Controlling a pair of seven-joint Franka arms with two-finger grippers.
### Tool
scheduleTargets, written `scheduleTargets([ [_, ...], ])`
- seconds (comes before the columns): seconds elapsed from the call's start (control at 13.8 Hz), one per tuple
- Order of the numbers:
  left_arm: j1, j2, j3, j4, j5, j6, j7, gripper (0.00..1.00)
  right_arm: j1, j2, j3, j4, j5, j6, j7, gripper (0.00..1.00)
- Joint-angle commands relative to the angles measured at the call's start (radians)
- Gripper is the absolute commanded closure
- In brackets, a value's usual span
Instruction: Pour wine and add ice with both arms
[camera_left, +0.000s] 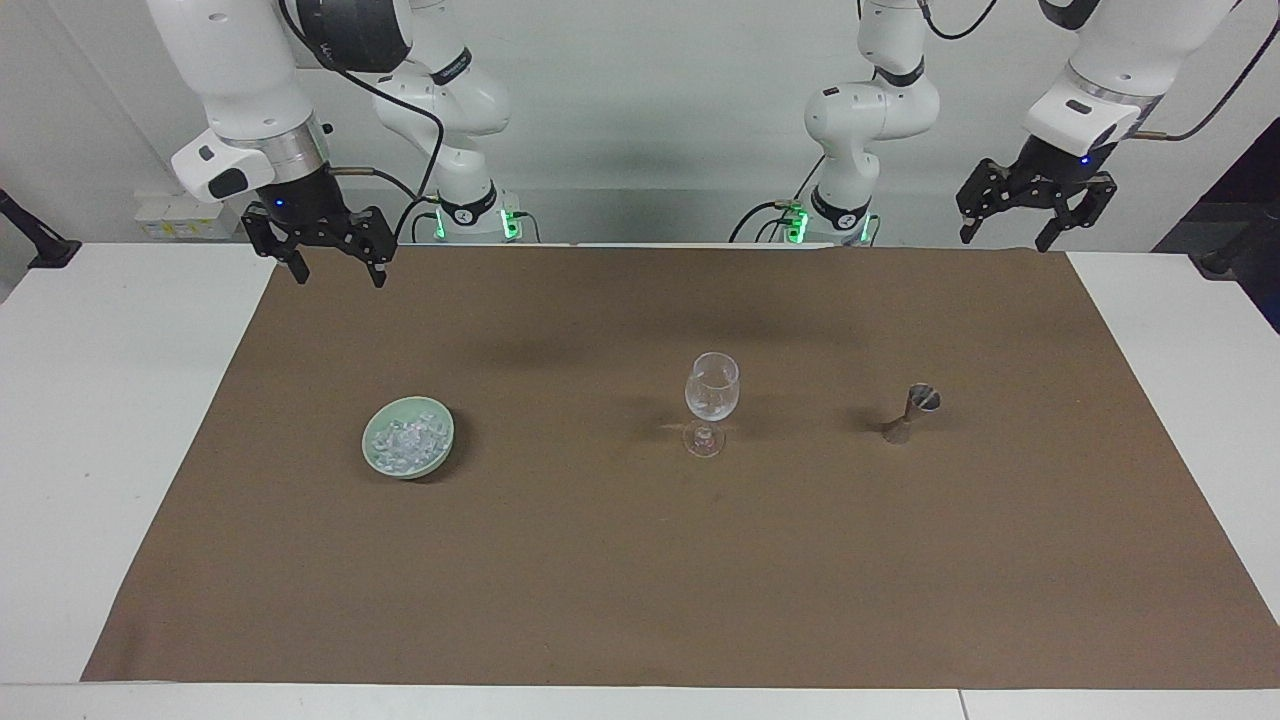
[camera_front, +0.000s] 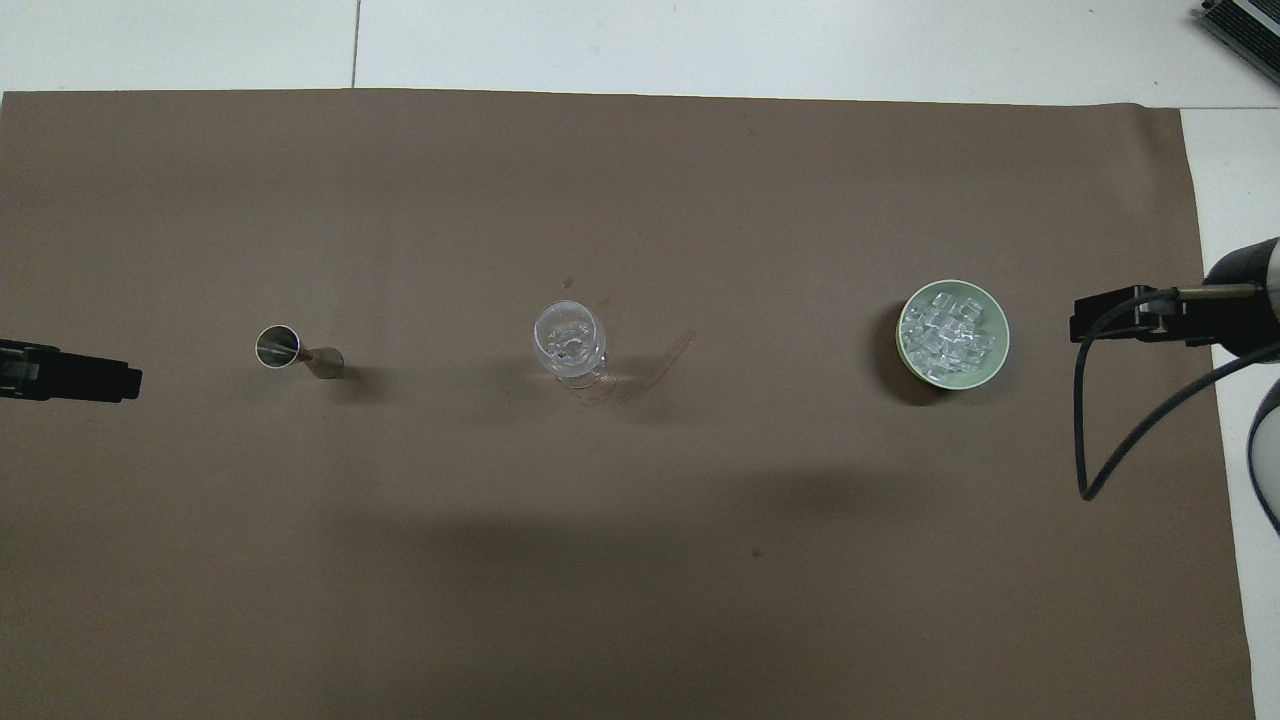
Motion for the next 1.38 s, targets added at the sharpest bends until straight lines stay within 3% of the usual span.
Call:
scheduleTargets([
  [0.0, 0.003, -0.006, 0.000, 0.012, -0.009, -0.009, 0.007, 0.00, -0.013, 0.010, 0.007, 0.015, 0.006, -0.003, -0.022, 0.00],
  [0.94, 0.003, -0.006, 0.002, 0.012, -0.009, -0.009, 0.007, 0.00, -0.052, 0.008, 0.002, 0.010, 0.004, -0.009, -0.024, 0.00],
  [1.3, 0.003, -0.006, 0.002, 0.012, -0.009, -0.009, 0.007, 0.00, -0.053, -0.001, 0.003, -0.056, 0.004, 0.074, -0.021, 0.00],
])
